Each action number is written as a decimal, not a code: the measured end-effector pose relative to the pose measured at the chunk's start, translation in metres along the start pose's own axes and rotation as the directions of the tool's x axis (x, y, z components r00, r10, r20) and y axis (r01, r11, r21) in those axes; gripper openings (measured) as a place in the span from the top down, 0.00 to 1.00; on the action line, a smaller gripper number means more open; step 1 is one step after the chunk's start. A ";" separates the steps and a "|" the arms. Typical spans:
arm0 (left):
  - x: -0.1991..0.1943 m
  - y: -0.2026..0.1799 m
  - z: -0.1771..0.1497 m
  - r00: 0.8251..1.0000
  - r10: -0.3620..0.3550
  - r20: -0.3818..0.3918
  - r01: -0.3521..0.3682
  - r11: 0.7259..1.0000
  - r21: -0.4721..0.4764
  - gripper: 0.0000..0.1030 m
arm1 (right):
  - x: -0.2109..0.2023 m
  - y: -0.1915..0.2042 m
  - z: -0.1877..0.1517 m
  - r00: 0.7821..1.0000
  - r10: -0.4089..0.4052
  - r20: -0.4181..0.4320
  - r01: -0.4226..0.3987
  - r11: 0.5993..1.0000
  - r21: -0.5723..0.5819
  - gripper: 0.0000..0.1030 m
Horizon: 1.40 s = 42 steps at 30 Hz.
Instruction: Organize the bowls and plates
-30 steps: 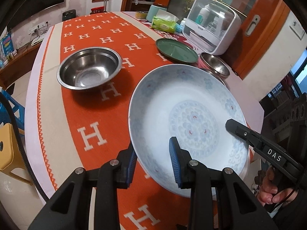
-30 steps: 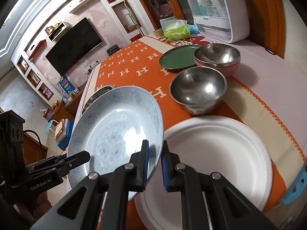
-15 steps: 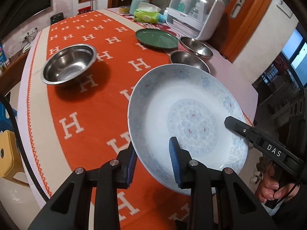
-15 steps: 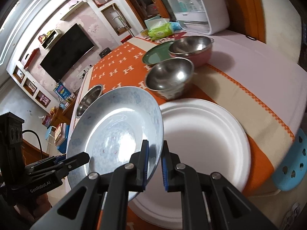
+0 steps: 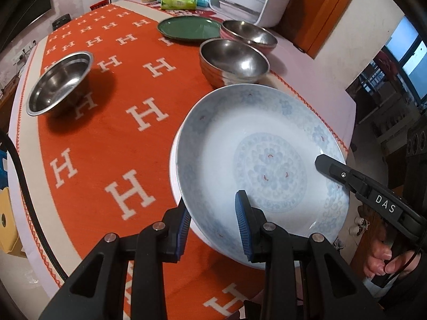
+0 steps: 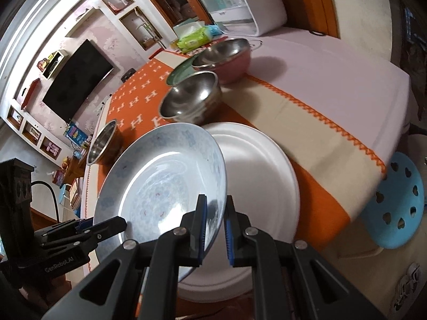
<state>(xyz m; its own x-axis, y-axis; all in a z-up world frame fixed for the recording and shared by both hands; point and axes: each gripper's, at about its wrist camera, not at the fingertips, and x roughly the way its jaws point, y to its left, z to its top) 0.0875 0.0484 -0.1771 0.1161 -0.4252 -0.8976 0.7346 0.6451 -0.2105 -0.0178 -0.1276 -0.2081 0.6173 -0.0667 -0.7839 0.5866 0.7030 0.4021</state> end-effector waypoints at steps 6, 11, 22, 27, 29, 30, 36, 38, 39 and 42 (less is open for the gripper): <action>0.020 -0.010 0.002 0.998 0.005 -0.059 -0.006 1.000 -0.025 0.71 | 0.008 -0.014 0.002 0.998 -0.025 -0.058 0.025 1.000 -0.007 0.88; 0.031 -0.016 0.005 0.996 0.020 -0.081 -0.025 0.998 -0.052 0.71 | 0.015 -0.023 0.004 0.995 -0.039 -0.095 0.037 0.999 -0.028 0.88; 0.049 -0.018 0.011 0.990 0.077 -0.120 -0.092 0.988 -0.126 0.71 | 0.028 -0.023 0.012 0.987 -0.052 -0.155 0.031 0.991 -0.131 0.86; 0.057 -0.016 0.014 0.984 0.105 -0.143 -0.126 0.982 -0.140 0.70 | 0.034 -0.017 0.013 0.982 -0.077 -0.174 0.043 0.980 -0.194 0.83; 0.059 -0.016 0.016 0.982 0.113 -0.150 -0.134 0.982 -0.136 0.71 | 0.036 -0.014 0.013 0.979 -0.096 -0.182 0.055 0.974 -0.220 0.82; 0.060 -0.017 0.017 0.981 0.116 -0.154 -0.137 0.982 -0.131 0.71 | 0.036 -0.013 0.013 0.977 -0.107 -0.182 0.064 0.971 -0.230 0.81; 0.071 -0.023 0.029 0.978 0.103 -0.184 -0.123 0.987 -0.102 0.67 | 0.037 -0.007 0.012 0.970 -0.154 -0.186 0.102 0.960 -0.260 0.78; 0.073 -0.024 0.031 0.977 0.089 -0.196 -0.107 0.991 -0.082 0.63 | 0.038 -0.004 0.012 0.968 -0.169 -0.187 0.115 0.956 -0.269 0.77; 0.075 -0.025 0.033 0.975 0.088 -0.203 -0.104 0.992 -0.071 0.63 | 0.038 -0.003 0.012 0.966 -0.178 -0.186 0.124 0.955 -0.270 0.77; 0.076 -0.026 0.037 0.973 0.068 -0.220 -0.080 0.996 -0.046 0.57 | 0.037 -0.002 0.012 0.963 -0.194 -0.189 0.144 0.957 -0.251 0.77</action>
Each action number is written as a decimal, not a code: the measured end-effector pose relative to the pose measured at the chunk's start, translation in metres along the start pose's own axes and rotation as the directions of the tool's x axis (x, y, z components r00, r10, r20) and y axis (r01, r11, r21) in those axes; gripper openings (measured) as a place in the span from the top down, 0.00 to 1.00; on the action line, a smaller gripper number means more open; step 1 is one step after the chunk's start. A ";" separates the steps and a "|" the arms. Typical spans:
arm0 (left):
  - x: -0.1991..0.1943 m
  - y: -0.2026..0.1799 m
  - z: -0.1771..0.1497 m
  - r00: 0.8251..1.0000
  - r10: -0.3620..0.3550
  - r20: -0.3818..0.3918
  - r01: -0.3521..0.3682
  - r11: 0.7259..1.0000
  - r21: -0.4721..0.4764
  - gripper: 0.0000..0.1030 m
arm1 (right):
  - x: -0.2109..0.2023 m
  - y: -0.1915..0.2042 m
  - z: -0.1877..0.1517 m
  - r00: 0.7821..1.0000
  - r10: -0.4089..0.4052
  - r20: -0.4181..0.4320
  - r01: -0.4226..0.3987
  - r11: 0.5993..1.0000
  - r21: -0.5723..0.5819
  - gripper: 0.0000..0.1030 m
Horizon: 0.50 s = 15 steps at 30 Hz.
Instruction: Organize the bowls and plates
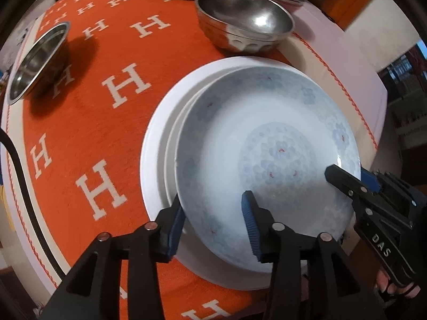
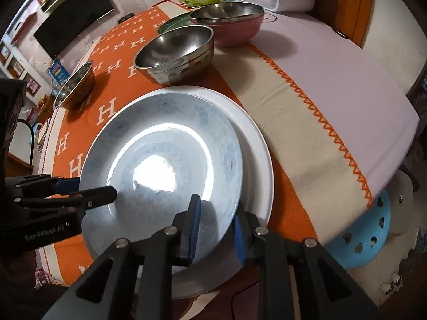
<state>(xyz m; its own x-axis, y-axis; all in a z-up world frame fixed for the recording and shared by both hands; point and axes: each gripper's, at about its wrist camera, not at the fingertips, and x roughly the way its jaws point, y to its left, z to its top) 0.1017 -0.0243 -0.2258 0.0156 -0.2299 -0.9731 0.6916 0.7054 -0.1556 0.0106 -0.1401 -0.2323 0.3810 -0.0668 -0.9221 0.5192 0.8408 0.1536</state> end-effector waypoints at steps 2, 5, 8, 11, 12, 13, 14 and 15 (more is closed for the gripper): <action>-0.001 -0.002 0.002 1.000 -0.018 -0.009 0.018 1.000 0.026 0.50 | -0.001 0.001 0.000 1.000 -0.014 -0.003 0.014 1.000 0.013 0.77; -0.010 -0.006 0.006 1.000 -0.020 -0.004 0.020 0.996 0.092 0.43 | -0.003 0.006 0.001 0.998 -0.055 -0.019 0.055 0.998 0.032 0.77; -0.016 -0.004 0.009 0.999 -0.047 -0.008 0.048 0.993 0.107 0.42 | -0.006 0.011 0.001 0.995 -0.092 -0.031 0.094 0.994 0.058 0.72; -0.025 0.001 0.012 0.997 -0.075 0.010 0.073 0.989 0.132 0.42 | -0.015 0.015 0.001 0.994 -0.111 0.015 0.109 0.991 0.077 0.58; -0.029 0.002 0.013 0.996 -0.081 0.024 0.076 0.986 0.145 0.42 | -0.020 0.016 0.002 0.992 -0.119 0.033 0.116 0.990 0.081 0.54; -0.033 0.003 0.012 0.996 -0.087 0.037 0.080 0.985 0.155 0.42 | -0.023 0.017 0.003 0.991 -0.126 0.048 0.122 0.989 0.085 0.52; -0.039 0.004 0.014 0.994 -0.095 0.053 0.085 0.982 0.166 0.42 | -0.027 0.018 0.004 0.989 -0.132 0.060 0.126 0.988 0.090 0.51; -0.043 0.004 0.015 0.993 -0.100 0.065 0.088 0.981 0.171 0.42 | -0.030 0.019 0.004 0.988 -0.137 0.070 0.130 0.987 0.096 0.51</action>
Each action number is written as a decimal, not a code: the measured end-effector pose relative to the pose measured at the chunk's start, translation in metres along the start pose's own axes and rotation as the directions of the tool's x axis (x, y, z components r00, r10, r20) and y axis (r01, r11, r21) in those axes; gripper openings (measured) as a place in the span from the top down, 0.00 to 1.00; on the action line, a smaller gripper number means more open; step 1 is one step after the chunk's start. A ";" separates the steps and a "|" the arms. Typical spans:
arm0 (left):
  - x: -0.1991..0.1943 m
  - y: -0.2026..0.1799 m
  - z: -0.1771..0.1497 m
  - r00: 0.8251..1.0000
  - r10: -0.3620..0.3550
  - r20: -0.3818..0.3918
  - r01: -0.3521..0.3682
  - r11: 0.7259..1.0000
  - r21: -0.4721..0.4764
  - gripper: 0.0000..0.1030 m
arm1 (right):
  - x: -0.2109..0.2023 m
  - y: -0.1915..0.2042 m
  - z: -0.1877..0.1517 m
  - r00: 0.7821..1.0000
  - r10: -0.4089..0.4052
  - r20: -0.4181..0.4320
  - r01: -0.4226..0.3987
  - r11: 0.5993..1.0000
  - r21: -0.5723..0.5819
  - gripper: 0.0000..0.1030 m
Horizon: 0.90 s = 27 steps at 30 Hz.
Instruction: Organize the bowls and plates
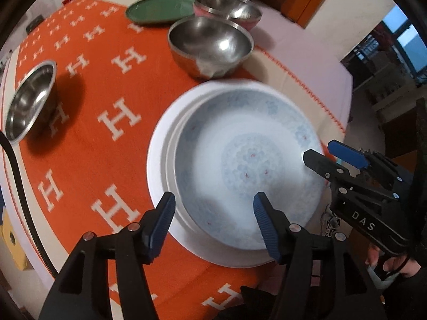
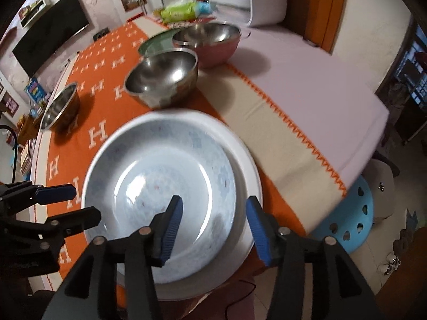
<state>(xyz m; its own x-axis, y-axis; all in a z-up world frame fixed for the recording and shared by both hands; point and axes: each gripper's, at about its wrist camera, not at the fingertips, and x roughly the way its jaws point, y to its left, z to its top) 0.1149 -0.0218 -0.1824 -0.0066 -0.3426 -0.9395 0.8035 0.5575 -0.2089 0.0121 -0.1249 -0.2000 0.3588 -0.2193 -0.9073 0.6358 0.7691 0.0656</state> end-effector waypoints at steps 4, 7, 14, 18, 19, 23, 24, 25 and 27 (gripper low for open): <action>-0.018 0.006 -0.002 0.998 -0.007 0.058 0.007 1.000 -0.001 0.37 | -0.012 -0.001 0.003 0.999 -0.015 0.036 0.014 1.000 0.026 0.45; -0.030 0.011 -0.001 0.996 -0.015 0.091 0.016 1.000 -0.007 0.37 | -0.022 -0.003 0.005 0.997 -0.025 0.067 0.023 0.999 0.030 0.42; -0.055 0.023 0.005 0.989 0.001 0.148 0.007 0.999 -0.051 0.37 | -0.043 -0.009 0.020 0.990 -0.033 0.136 0.031 0.999 0.020 0.37; -0.064 0.019 0.011 0.986 0.037 0.163 -0.030 0.999 -0.044 0.36 | -0.053 -0.015 0.032 0.985 -0.027 0.170 0.029 0.999 -0.012 0.34; -0.065 0.018 0.012 0.985 0.047 0.167 -0.040 0.998 -0.045 0.36 | -0.055 -0.017 0.036 0.984 -0.020 0.174 0.026 0.999 -0.028 0.34; -0.074 0.010 0.019 0.975 0.098 0.198 -0.084 0.994 -0.076 0.33 | -0.058 -0.024 0.056 0.979 0.003 0.204 0.015 0.996 -0.091 0.34; -0.075 0.009 0.022 0.973 0.112 0.200 -0.096 0.991 -0.091 0.33 | -0.059 -0.027 0.062 0.978 0.015 0.208 0.009 0.994 -0.112 0.34; -0.077 0.007 0.024 0.971 0.125 0.204 -0.104 0.989 -0.108 0.33 | -0.059 -0.029 0.067 0.978 0.026 0.209 0.001 0.992 -0.128 0.34; -0.080 0.006 0.029 0.967 0.139 0.213 -0.109 0.983 -0.146 0.33 | -0.060 -0.034 0.079 0.976 0.058 0.210 -0.022 0.985 -0.174 0.34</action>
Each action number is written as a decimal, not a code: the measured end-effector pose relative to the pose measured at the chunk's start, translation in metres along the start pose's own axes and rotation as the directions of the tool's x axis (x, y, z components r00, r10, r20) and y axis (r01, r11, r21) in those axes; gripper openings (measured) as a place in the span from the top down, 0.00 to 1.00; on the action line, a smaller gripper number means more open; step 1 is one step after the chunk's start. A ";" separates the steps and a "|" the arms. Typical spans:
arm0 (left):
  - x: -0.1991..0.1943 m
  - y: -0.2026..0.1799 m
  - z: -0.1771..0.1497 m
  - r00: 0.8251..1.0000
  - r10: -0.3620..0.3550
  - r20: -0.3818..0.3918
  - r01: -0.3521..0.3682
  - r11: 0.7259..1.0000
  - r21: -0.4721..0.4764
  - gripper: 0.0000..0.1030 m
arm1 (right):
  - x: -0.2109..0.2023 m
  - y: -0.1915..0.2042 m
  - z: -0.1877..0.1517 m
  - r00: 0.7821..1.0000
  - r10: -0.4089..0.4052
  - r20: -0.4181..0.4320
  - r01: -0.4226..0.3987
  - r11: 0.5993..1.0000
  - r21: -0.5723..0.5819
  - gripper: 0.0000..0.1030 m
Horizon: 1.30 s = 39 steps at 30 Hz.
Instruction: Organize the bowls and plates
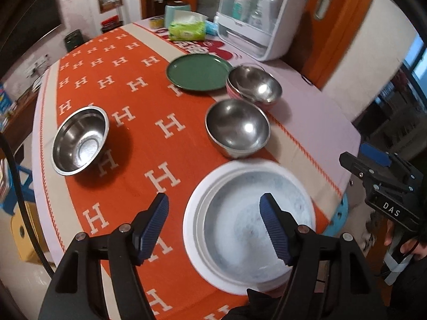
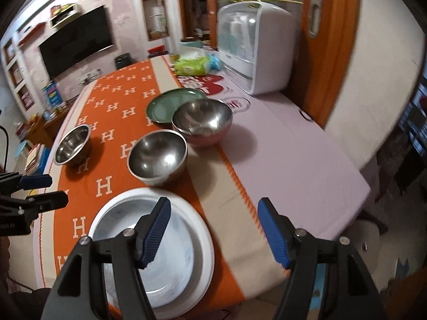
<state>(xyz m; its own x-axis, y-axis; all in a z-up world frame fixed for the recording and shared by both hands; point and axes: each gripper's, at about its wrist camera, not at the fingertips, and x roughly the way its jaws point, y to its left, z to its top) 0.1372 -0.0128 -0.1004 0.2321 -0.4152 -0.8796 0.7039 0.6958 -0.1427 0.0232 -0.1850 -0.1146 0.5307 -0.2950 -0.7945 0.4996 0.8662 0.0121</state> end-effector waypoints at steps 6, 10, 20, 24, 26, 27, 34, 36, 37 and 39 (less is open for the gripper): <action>-0.009 -0.007 0.021 0.998 0.055 0.028 -0.051 0.991 -0.123 0.26 | 0.006 -0.020 0.031 0.998 0.065 0.002 -0.065 0.992 -0.107 0.34; -0.013 -0.014 0.035 0.993 0.107 0.042 -0.097 0.978 -0.186 0.25 | 0.010 -0.036 0.051 0.995 0.103 0.005 -0.101 0.980 -0.174 0.34; -0.016 -0.039 0.065 0.976 0.213 0.056 -0.191 0.945 -0.267 0.20 | 0.025 -0.076 0.101 0.983 0.182 0.033 -0.166 0.949 -0.269 0.34; -0.017 -0.046 0.078 0.965 0.252 0.070 -0.225 0.936 -0.272 0.19 | 0.028 -0.090 0.126 0.976 0.207 0.061 -0.182 0.940 -0.290 0.34; -0.015 -0.047 0.087 0.962 0.263 0.077 -0.230 0.928 -0.294 0.14 | 0.031 -0.095 0.138 0.972 0.223 0.070 -0.193 0.935 -0.299 0.34; -0.014 -0.046 0.091 0.961 0.264 0.078 -0.228 0.924 -0.308 0.14 | 0.034 -0.098 0.145 0.969 0.238 0.069 -0.207 0.930 -0.303 0.34; -0.004 -0.034 0.125 0.955 0.291 0.061 -0.248 0.893 -0.376 0.13 | 0.058 -0.103 0.193 0.947 0.316 0.059 -0.286 0.912 -0.295 0.34; -0.002 -0.029 0.136 0.951 0.305 0.060 -0.259 0.884 -0.388 0.13 | 0.068 -0.100 0.206 0.943 0.327 0.055 -0.297 0.907 -0.300 0.34; 0.000 -0.025 0.143 0.949 0.311 0.059 -0.264 0.880 -0.396 0.13 | 0.072 -0.098 0.211 0.942 0.331 0.054 -0.301 0.905 -0.300 0.34; 0.002 -0.020 0.153 0.946 0.319 0.056 -0.270 0.872 -0.407 0.13 | 0.083 -0.096 0.223 0.936 0.348 0.048 -0.319 0.901 -0.295 0.34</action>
<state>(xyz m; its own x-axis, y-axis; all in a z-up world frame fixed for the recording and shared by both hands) 0.2261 -0.1176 -0.0302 0.4821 -0.2035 -0.8522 0.2781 0.9579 -0.0714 0.1719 -0.3821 -0.0467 0.7033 0.0056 -0.7108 0.0785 0.9932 0.0855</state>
